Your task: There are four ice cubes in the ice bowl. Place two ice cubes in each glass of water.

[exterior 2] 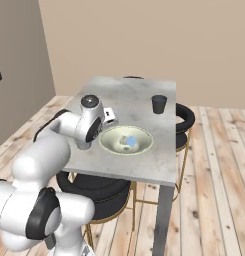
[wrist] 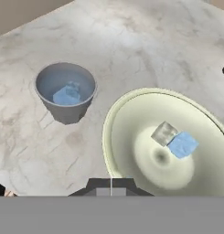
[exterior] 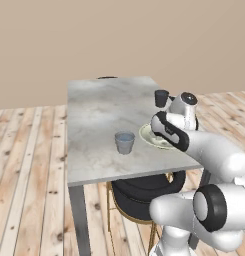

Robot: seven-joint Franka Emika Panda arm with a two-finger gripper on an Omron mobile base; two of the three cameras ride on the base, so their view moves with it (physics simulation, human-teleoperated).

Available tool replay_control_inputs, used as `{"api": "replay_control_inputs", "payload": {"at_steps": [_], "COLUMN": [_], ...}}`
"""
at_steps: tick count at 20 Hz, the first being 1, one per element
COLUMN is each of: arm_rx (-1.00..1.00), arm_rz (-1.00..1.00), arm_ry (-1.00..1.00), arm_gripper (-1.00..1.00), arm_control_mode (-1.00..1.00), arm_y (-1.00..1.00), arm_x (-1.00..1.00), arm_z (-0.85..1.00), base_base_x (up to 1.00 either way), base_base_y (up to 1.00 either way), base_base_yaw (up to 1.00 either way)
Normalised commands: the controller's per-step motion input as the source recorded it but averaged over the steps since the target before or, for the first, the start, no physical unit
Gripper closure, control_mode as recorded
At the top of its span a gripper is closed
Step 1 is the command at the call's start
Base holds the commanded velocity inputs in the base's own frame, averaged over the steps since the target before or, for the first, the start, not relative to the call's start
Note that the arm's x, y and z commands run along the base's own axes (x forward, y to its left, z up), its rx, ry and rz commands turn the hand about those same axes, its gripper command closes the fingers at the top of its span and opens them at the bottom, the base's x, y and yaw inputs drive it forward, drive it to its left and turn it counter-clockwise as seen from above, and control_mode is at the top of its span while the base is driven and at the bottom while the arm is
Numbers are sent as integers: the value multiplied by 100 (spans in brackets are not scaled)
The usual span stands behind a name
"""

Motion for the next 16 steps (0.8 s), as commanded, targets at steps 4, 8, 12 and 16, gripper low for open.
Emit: {"api": "replay_control_inputs", "payload": {"at_steps": [4, 8, 12, 16], "arm_rx": [-27, -33, -10, -8], "arm_rz": [16, 23, 30, 37], "arm_ry": [7, 4, 0, 8], "arm_gripper": [100, 100, 100, 100], "arm_control_mode": [-100, -100, -100, -100], "arm_y": [-34, -18, -24, -25], "arm_x": [-9, 0, 0, 1], "arm_z": [2, 0, 0, -5], "base_base_x": [0, 0, 0, 0], "base_base_y": [0, 0, 0, 0], "base_base_yaw": [0, 0, 0, 0]}}
